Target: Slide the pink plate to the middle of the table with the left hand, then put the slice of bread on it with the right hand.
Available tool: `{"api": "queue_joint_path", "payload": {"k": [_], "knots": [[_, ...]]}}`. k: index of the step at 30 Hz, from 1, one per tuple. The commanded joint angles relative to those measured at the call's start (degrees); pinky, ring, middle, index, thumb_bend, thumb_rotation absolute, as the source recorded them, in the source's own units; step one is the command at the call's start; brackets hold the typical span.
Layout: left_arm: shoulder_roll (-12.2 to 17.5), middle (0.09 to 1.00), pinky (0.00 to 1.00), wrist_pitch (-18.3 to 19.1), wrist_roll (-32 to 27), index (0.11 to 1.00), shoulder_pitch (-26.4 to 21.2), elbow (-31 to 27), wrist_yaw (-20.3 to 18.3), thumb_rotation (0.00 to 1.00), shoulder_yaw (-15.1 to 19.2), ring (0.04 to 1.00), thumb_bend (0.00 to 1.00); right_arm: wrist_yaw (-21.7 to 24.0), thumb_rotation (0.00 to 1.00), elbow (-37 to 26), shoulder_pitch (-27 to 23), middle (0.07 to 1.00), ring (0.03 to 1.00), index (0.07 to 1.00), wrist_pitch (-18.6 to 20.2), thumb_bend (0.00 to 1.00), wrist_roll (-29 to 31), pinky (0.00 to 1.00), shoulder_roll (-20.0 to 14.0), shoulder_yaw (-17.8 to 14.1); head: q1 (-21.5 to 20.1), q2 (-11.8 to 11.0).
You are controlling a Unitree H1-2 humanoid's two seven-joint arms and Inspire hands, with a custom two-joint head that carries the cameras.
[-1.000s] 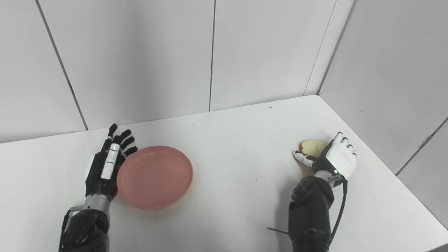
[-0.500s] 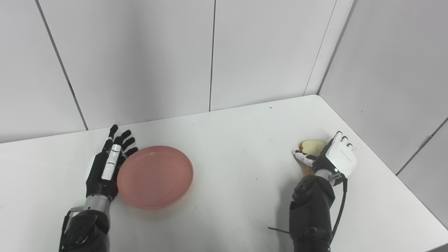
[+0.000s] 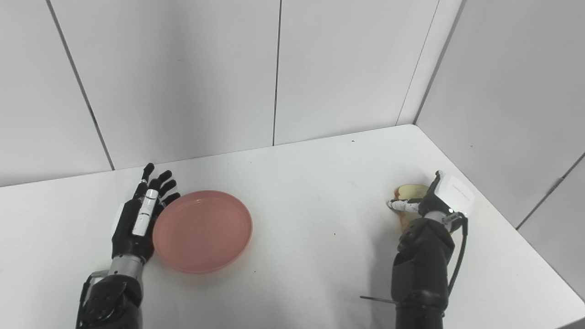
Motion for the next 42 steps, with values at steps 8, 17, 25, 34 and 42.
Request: {"api": "queue_joint_path", "payload": {"k": [8, 17, 25, 34, 42], "knots": [[-0.66, 0.889, 0.78, 0.32, -0.46, 0.979, 2.51, 0.97, -1.07, 0.74, -0.40, 0.870, 0.70, 2.28, 0.33, -1.34, 0.85, 0.817, 0.702, 0.869, -0.22, 1.00, 1.33, 0.49, 1.26, 1.15, 0.23, 0.13], [-1.12, 0.894, 0.79, 0.93, -0.42, 0.977, 2.80, 0.36, -1.00, 0.73, -0.41, 0.874, 0.73, 3.55, 0.32, -5.98, 2.28, 0.909, 0.815, 0.779, -0.24, 0.99, 3.31, 0.63, 2.36, 5.30, 0.86, 0.35], [-1.67, 0.892, 0.78, 1.43, 0.20, 0.978, 3.11, -0.57, -0.44, 0.74, -0.76, 0.870, 0.70, 7.50, 0.30, -14.53, 3.58, 0.737, 0.535, 0.740, -0.24, 0.99, 3.74, 0.36, 5.06, 13.54, 2.03, 0.38], [-2.35, 0.890, 0.76, 1.65, 0.89, 0.982, 3.35, -1.36, 0.53, 0.75, -1.40, 0.862, 0.72, 10.96, 0.30, -18.15, 1.53, 0.749, 0.527, 0.745, -0.24, 0.97, 0.90, 0.35, 5.14, 21.68, 4.43, 0.42], [-3.14, 0.883, 0.72, -0.17, 2.91, 0.984, 2.86, 0.00, 3.04, 0.78, -2.58, 0.847, 0.71, 12.28, 0.29, -19.43, -0.30, 0.721, 0.508, 0.725, -0.26, 0.98, 2.99, 0.34, 2.73, 26.51, 7.62, 0.09]]}}
